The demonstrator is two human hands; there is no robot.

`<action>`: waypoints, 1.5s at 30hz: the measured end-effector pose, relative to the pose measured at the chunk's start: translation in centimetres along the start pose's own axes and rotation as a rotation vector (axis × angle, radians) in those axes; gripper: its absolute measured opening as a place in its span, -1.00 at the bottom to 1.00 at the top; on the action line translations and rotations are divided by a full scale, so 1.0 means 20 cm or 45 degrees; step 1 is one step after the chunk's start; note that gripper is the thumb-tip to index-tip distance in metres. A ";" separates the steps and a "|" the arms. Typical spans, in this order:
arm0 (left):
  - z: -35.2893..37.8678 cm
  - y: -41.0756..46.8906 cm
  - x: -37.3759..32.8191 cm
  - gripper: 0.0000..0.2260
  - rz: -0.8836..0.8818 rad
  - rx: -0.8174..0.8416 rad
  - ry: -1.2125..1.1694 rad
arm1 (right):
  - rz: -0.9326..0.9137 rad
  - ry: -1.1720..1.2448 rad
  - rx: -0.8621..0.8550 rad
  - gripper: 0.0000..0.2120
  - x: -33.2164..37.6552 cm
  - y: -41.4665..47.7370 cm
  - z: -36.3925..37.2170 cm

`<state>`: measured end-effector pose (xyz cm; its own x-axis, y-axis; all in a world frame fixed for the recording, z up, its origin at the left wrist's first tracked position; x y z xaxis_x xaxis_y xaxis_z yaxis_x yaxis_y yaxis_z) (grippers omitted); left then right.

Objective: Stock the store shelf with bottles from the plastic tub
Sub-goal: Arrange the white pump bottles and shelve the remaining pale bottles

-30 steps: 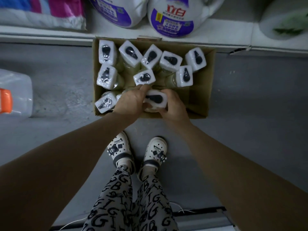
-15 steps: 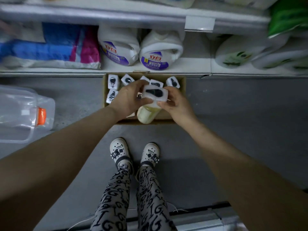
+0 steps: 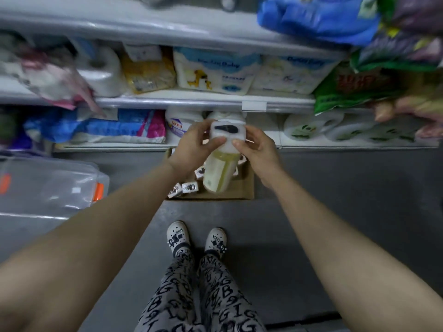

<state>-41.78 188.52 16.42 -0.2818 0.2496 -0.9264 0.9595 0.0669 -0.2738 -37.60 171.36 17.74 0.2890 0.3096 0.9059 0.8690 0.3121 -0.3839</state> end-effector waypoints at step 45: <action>-2.01 -0.92 -1.39 -0.37 0.468 -0.843 0.206 | -0.844 0.016 0.370 -0.73 2.26 -0.43 1.19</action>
<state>-51.44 219.29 57.59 0.0110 0.5020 -0.8648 0.8095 0.5033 0.3024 -41.56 204.04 57.76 -0.2557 -0.0371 0.9660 0.7216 0.6577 0.2163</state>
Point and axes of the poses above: each hand's wrist, its own y-axis towards the middle knuckle, its own z-axis out of the palm, x = y × z, the point moved 1 cm from there along y, towards the middle knuckle, and after that the axes turned 3 degrees about x, right-handed, at the moved point
